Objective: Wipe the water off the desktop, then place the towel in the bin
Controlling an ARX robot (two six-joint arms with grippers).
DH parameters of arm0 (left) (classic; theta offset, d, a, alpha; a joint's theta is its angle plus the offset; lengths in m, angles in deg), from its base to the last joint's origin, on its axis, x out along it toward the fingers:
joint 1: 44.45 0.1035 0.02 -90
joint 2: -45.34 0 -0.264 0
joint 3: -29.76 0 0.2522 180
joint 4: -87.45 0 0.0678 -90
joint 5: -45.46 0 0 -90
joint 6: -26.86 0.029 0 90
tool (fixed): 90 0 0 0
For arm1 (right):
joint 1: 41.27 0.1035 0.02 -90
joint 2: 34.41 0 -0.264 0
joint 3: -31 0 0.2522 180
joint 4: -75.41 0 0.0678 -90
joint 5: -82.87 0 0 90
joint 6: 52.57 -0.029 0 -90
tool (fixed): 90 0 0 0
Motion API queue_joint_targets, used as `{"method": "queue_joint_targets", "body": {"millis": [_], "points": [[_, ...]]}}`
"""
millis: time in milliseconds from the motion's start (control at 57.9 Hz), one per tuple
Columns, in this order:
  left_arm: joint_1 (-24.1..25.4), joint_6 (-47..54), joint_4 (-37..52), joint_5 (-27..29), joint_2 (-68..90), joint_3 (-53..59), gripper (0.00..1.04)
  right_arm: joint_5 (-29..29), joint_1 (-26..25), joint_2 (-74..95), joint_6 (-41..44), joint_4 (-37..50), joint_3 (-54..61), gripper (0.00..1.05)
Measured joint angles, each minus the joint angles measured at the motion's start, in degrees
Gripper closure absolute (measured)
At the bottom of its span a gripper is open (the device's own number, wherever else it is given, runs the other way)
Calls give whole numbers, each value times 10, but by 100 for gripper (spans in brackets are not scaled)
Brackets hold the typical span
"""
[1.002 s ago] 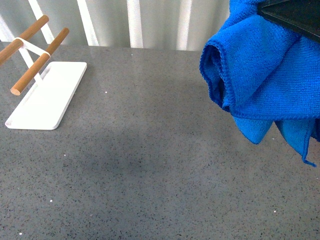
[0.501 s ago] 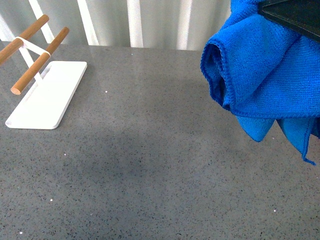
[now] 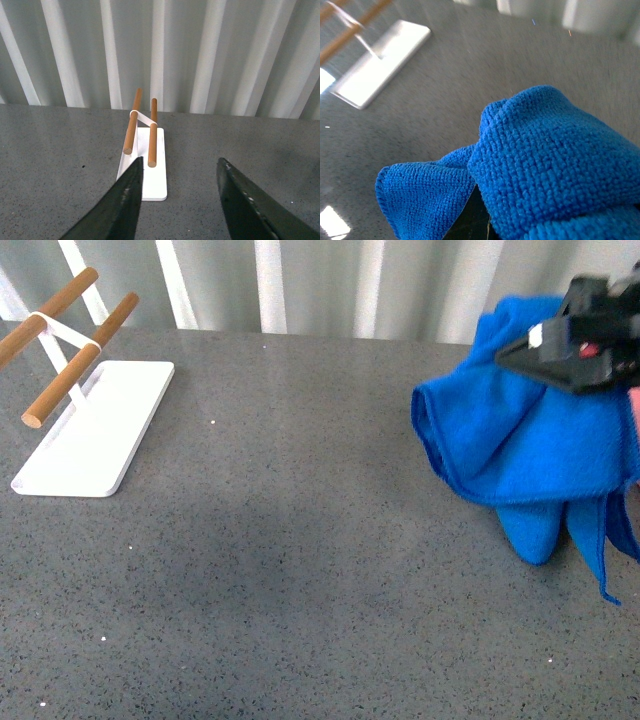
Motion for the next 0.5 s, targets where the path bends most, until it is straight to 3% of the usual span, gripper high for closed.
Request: {"method": "queue_joint_targets", "body": {"millis": [173,259,501], "points": [[0,0,0,0,0,0,24,-29,28,88,-47,-56,-48,100],[0,1,0,0,0,0,5,-55,45,140,-64,-64,-72,100],[0,1,0,0,0,0,7,-87,52,211,-74,-38,-50,100]]}}
